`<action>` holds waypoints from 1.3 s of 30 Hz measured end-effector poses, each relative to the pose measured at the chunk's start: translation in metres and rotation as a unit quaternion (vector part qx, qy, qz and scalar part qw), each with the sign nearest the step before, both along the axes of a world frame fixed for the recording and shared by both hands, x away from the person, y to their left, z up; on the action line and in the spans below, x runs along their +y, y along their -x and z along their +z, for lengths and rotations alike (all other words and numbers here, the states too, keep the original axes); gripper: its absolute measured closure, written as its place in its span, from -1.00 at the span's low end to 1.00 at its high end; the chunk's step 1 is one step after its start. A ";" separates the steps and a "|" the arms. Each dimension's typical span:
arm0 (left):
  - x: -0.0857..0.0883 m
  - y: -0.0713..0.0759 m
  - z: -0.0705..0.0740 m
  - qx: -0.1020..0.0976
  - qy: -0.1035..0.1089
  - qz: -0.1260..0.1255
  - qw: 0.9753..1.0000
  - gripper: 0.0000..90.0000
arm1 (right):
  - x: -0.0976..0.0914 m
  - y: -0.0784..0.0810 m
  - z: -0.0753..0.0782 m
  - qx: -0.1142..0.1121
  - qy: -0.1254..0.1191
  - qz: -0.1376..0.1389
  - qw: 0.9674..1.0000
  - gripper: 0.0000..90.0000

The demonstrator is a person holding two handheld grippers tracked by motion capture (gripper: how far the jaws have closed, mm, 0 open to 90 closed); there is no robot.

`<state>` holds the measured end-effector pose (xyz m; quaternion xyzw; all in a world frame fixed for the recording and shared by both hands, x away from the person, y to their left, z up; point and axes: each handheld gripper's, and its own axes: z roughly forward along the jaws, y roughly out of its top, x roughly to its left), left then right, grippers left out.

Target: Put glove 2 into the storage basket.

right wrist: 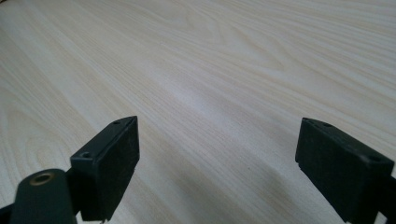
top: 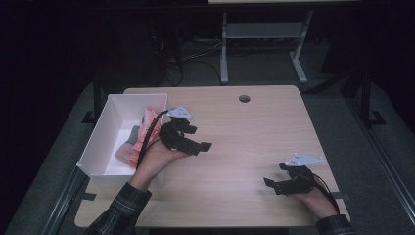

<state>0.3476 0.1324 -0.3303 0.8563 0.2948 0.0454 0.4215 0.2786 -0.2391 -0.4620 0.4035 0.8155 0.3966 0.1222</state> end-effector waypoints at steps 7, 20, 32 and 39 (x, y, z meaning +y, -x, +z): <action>-0.017 0.009 -0.018 -0.006 -0.013 -0.009 1.000 -0.69 | 0.001 0.000 0.000 0.000 0.001 0.000 1.000 -0.70; -0.034 0.020 -0.061 -0.008 -0.019 -0.022 1.000 -0.69 | 0.000 0.000 0.000 0.000 0.002 0.000 1.000 -0.70; -0.037 0.024 -0.092 -0.018 -0.032 -0.038 0.999 -0.69 | 0.001 0.000 -0.001 0.003 0.003 -0.001 1.000 -0.70; -0.043 0.027 -0.106 -0.021 -0.048 -0.046 0.998 -0.69 | 0.001 0.000 -0.001 0.002 0.005 0.001 1.000 -0.70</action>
